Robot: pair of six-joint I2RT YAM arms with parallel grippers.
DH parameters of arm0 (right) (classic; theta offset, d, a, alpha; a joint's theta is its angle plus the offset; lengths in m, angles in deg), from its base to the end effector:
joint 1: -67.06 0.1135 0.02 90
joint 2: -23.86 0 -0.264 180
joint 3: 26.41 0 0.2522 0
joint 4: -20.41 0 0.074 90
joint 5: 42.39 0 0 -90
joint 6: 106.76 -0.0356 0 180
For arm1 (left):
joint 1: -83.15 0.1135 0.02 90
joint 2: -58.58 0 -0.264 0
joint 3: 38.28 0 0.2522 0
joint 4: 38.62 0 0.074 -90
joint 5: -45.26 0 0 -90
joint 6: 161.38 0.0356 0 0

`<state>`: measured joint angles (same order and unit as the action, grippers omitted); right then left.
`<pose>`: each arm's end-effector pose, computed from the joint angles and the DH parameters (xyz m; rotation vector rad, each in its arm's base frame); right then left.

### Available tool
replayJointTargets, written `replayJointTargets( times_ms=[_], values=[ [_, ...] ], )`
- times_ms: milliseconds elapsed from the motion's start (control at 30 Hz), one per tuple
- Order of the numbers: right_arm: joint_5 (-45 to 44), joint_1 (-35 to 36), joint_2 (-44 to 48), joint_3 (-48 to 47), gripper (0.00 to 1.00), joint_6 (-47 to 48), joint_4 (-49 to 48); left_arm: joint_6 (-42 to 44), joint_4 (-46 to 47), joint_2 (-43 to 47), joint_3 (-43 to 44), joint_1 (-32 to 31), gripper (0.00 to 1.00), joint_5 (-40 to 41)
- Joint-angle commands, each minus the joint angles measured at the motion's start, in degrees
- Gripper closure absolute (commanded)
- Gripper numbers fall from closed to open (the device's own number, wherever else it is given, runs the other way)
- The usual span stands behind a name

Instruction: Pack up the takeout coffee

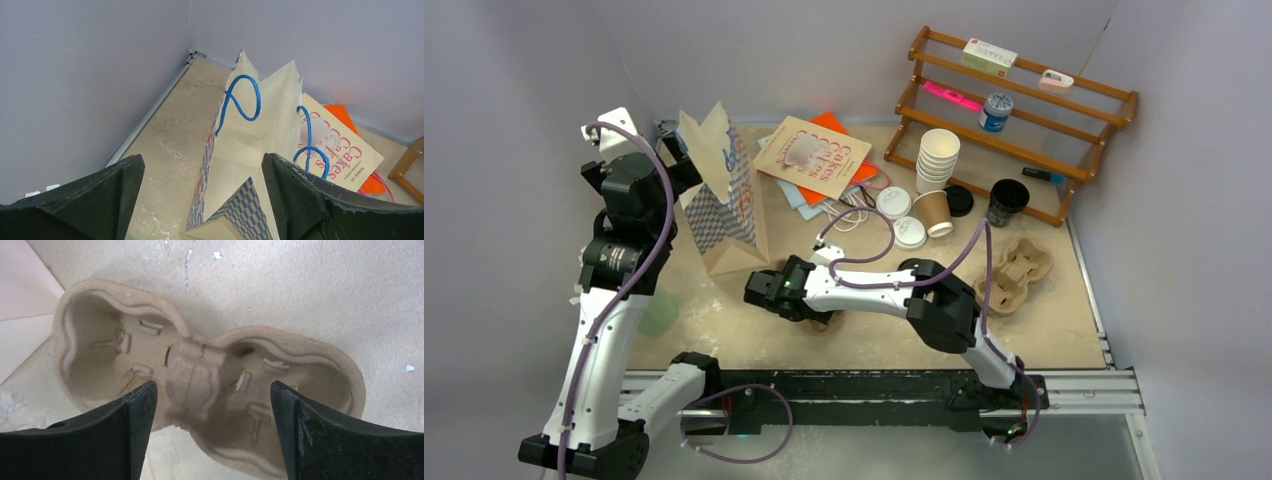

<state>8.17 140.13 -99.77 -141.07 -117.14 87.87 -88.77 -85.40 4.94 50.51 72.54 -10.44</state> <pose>0.1495 0.4135 0.1953 0.6749 2.3388 0.2391 0.1718 -0.0118 0.4505 -0.5239 1.6605 0.1726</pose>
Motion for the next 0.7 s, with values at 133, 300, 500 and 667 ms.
replayJointTargets(
  times_ms=[133, 300, 500, 667],
  values=[
    [-1.3, -2.3, -1.1, -1.5, 0.19, -0.9, 0.2, 0.3, 3.4, 0.4, -0.5, -1.2, 0.06, -0.5],
    [-0.5, -2.9, -1.7, -1.5, 0.25, 0.0, -0.9, 1.4, 3.9, 0.9, -1.0, -2.8, 0.06, 1.2],
    [1.0, -3.0, -1.9, -0.8, 0.34, 1.8, -3.7, 2.4, 4.6, 1.4, -1.8, -4.2, 0.06, 3.1],
    [1.3, -3.1, -1.4, -0.5, 0.45, 2.5, -4.2, 2.7, 4.8, 1.5, -2.0, -4.6, 0.06, 3.1]
  ],
)
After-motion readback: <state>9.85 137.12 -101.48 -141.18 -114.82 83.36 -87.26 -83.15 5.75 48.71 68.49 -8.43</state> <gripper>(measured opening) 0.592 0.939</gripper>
